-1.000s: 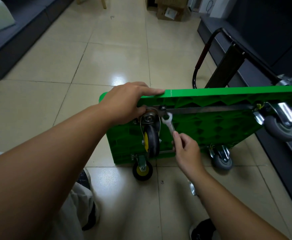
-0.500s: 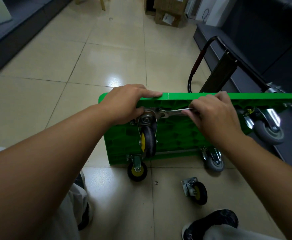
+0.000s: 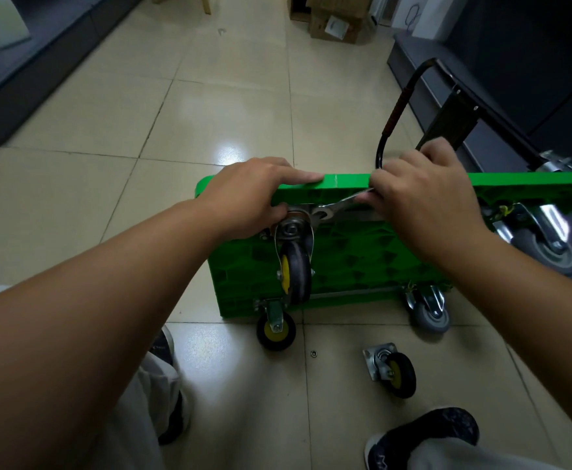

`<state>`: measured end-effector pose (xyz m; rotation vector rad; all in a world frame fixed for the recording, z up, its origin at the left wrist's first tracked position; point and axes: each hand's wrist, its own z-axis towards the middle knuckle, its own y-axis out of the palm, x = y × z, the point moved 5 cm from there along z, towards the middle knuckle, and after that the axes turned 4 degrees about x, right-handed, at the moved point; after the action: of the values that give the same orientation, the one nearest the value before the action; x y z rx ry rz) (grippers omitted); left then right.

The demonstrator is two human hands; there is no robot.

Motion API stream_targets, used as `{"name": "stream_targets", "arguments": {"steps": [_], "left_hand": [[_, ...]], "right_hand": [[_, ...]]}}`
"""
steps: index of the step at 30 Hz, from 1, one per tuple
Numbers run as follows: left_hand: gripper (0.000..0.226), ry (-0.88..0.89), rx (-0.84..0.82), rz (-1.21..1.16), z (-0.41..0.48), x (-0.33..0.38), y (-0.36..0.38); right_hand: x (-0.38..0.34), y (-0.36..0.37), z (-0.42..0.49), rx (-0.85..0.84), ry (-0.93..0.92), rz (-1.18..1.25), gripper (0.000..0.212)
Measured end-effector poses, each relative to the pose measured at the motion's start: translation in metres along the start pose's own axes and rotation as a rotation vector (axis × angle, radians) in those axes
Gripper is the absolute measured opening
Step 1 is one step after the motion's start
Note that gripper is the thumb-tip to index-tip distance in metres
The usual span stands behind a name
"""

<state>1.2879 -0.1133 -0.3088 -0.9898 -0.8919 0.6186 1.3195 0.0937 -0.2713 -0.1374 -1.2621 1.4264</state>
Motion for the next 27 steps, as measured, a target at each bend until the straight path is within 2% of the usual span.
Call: {"name": "stream_targets", "arguments": {"steps": [5, 9, 13, 16, 19, 21, 24, 27], "left_hand": [[0.066, -0.002, -0.005, 0.022, 0.000, 0.001, 0.001], [0.067, -0.008, -0.005, 0.032, -0.001, 0.001, 0.000], [0.067, -0.001, -0.003, 0.043, -0.002, 0.003, -0.001], [0.067, -0.002, 0.007, 0.046, -0.002, 0.004, -0.001], [0.068, -0.002, 0.021, 0.053, -0.004, 0.004, -0.001], [0.068, 0.000, 0.025, 0.051, -0.003, 0.004, -0.001], [0.068, -0.005, 0.019, 0.046, -0.003, 0.004, -0.002], [0.068, -0.002, 0.009, 0.037, -0.003, 0.004, -0.002]], "right_hand": [[0.000, -0.010, 0.029, -0.112, -0.128, -0.083, 0.042], [0.004, 0.005, 0.014, -0.095, -0.031, -0.007, 0.044], [0.002, 0.015, -0.021, 0.074, 0.224, 0.154, 0.038], [-0.019, 0.037, -0.056, 0.000, 0.575, 0.391, 0.034], [-0.063, 0.077, -0.083, -0.149, 1.013, 0.924, 0.031], [-0.104, 0.094, -0.086, -0.180, 1.225, 1.282, 0.032], [-0.141, 0.099, -0.089, -0.192, 1.356, 1.532, 0.038], [-0.142, 0.103, -0.108, -0.249, 1.343, 1.579, 0.035]]}}
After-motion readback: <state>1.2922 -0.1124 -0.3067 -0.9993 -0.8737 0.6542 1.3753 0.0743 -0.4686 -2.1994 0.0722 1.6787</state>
